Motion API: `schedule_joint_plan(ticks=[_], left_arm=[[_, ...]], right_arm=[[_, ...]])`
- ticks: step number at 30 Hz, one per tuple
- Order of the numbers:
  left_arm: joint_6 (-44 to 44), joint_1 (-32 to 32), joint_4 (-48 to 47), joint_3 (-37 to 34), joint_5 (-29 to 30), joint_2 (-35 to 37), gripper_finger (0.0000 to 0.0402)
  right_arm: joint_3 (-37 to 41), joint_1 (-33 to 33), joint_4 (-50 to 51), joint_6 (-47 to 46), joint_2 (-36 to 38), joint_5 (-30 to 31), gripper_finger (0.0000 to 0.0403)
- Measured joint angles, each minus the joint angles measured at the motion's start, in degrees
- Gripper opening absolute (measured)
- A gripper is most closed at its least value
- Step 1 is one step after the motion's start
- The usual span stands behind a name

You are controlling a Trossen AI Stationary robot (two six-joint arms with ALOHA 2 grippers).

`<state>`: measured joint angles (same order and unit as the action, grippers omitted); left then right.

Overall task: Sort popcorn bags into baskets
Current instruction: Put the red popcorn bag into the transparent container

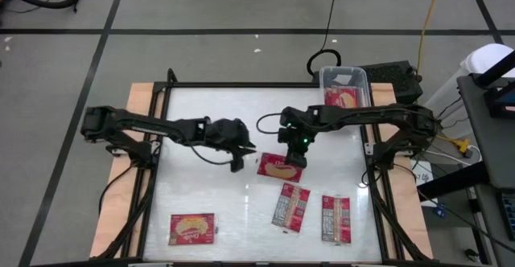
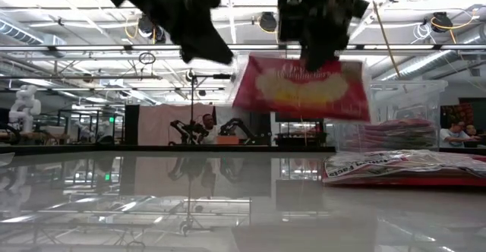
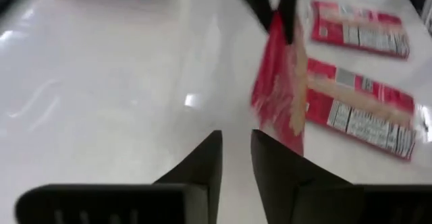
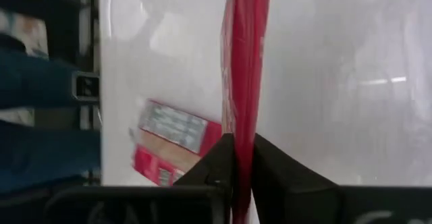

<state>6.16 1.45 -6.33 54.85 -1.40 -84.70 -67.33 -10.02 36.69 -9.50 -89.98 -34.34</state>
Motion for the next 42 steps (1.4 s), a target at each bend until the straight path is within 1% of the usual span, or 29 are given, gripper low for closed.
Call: schedule_joint_plan(ticks=[3, 5, 8, 11, 17, 21, 27, 30, 32, 34, 38, 40, 42], left_arm=[[0.9, 0.5, -2.3, 0.0, 1.6, 4.7, 0.0097], [2.0, 1.0, -3.3, 0.0, 2.2, 7.2, 0.0102], [4.0, 2.3, -3.5, 0.0, 3.6, 10.4, 0.0101], [6.6, 3.7, -3.1, 0.0, 5.6, 13.2, 0.0102], [11.8, 5.3, -2.1, -0.1, 10.9, 17.4, 0.0102], [13.9, 6.1, -0.7, -0.1, 11.6, 19.0, 0.0102], [9.4, 6.1, 7.1, -0.1, 11.1, 19.1, 0.0108], [10.6, 6.5, 13.6, -0.1, 10.5, 18.1, 0.0143], [14.0, 6.9, 16.4, -0.1, 10.8, 17.8, 0.0179], [17.9, 7.1, 20.7, 0.0, 12.8, 16.8, 0.0219], [25.1, 7.8, 23.2, -0.2, 13.0, 15.0, 0.0285], [28.7, 7.8, 27.3, 0.0, 13.0, 13.2, 0.0304], [30.8, 7.8, 30.4, -0.2, 13.0, 11.8, 0.0313]], right_arm=[[0.0, 0.4, -0.4, -7.6, 4.4, 2.1, 0.0024], [0.0, 0.4, -1.3, -13.1, 7.2, 4.5, 0.0015], [0.0, 0.4, -2.8, -20.6, 11.6, 9.8, 0.0007], [0.0, 0.4, -4.4, -26.0, 15.7, 16.4, 0.0008], [0.0, 0.4, -7.0, -29.5, 21.2, 26.2, 0.0010], [0.1, 0.4, -9.5, -31.9, 23.2, 32.9, 0.0010], [0.1, -0.5, -17.1, -37.6, 25.1, 43.8, 0.0010], [0.1, -1.5, -21.2, -37.8, 25.2, 46.5, 0.0009], [0.1, -2.4, -25.2, -37.7, 25.2, 46.5, 0.0009], [0.1, -3.1, -28.3, -36.8, 25.3, 46.4, 0.0009], [0.1, -4.5, -35.5, -32.7, 25.2, 46.4, 0.0009], [0.1, -5.5, -39.1, -30.5, 25.2, 46.3, 0.0009], [0.1, -6.4, -42.1, -29.4, 25.2, 46.1, 0.0009]])
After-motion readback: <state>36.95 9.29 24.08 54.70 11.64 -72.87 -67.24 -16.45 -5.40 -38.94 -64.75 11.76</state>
